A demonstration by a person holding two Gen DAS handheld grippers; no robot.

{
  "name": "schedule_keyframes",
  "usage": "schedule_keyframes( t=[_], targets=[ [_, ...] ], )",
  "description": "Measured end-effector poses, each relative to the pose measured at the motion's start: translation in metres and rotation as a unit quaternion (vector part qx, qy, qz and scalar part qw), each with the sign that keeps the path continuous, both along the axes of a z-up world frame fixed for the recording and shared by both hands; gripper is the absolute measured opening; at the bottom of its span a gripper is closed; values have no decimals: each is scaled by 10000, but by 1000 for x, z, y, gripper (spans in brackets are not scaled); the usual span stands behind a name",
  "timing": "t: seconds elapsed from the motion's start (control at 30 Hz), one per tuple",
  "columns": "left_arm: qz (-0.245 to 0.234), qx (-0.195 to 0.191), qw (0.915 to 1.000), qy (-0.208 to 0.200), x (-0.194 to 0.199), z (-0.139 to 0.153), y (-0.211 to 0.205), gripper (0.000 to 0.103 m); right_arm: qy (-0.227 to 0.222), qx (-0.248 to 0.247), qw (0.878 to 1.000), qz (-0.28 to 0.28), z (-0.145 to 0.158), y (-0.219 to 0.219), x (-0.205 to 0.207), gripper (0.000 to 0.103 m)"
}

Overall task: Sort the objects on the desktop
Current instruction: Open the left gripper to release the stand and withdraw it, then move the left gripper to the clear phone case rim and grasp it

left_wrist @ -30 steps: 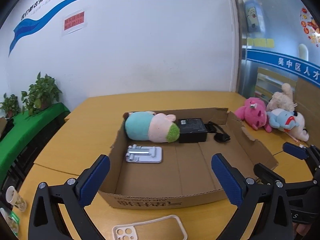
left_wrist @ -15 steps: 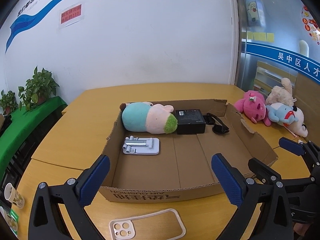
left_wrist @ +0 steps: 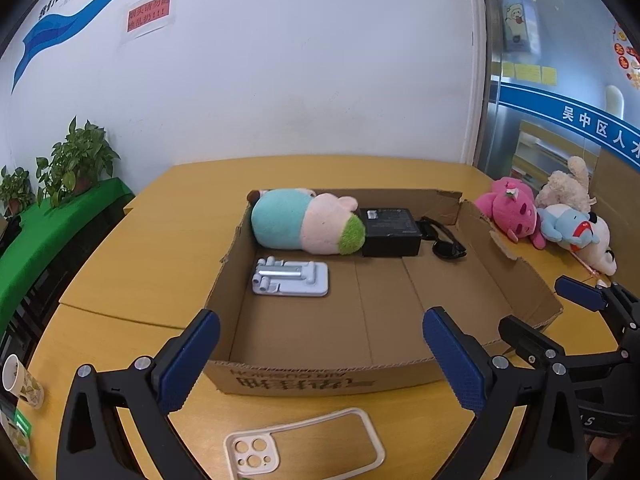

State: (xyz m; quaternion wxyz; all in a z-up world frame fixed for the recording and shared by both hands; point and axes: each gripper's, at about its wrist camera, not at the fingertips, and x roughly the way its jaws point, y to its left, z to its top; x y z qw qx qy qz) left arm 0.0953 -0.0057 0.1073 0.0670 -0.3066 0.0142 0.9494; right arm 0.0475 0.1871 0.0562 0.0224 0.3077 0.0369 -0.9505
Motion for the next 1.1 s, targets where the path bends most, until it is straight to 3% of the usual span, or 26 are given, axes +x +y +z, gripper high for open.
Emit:
schedule_keyframes(
  t=[0.2,0.4,0.6,0.77,0.9,1.0,1.07,1.1],
  targets=[
    [74,12,9988,-480,11,-30,-34,103,-386,-144,9968,690,-25,-15,5,91],
    [345,55,9934,-1097,22,-73,-69,101,-1102,-338,9795,1652,-69,-54,3,91],
    [473,332,9826,-1767,22,-112,-94,73,-1673,-615,9665,1844,-105,-75,-10,88],
    [519,442,9720,-2247,19,-140,-101,48,-1811,-486,9647,1849,-116,-80,-14,60],
    [519,439,9734,-2188,23,-140,-100,38,-1819,-384,9673,1723,-123,-77,-12,52],
    [569,353,9740,-2164,24,-141,-99,27,-1804,-304,9673,1756,-123,-80,-13,33],
    [496,437,9735,-2191,25,-140,-99,10,-1805,-292,9666,1796,-123,-82,-13,16],
    [432,512,9728,-2217,25,-141,-99,7,-1806,-297,9664,1807,-123,-83,-14,14]
  ],
)
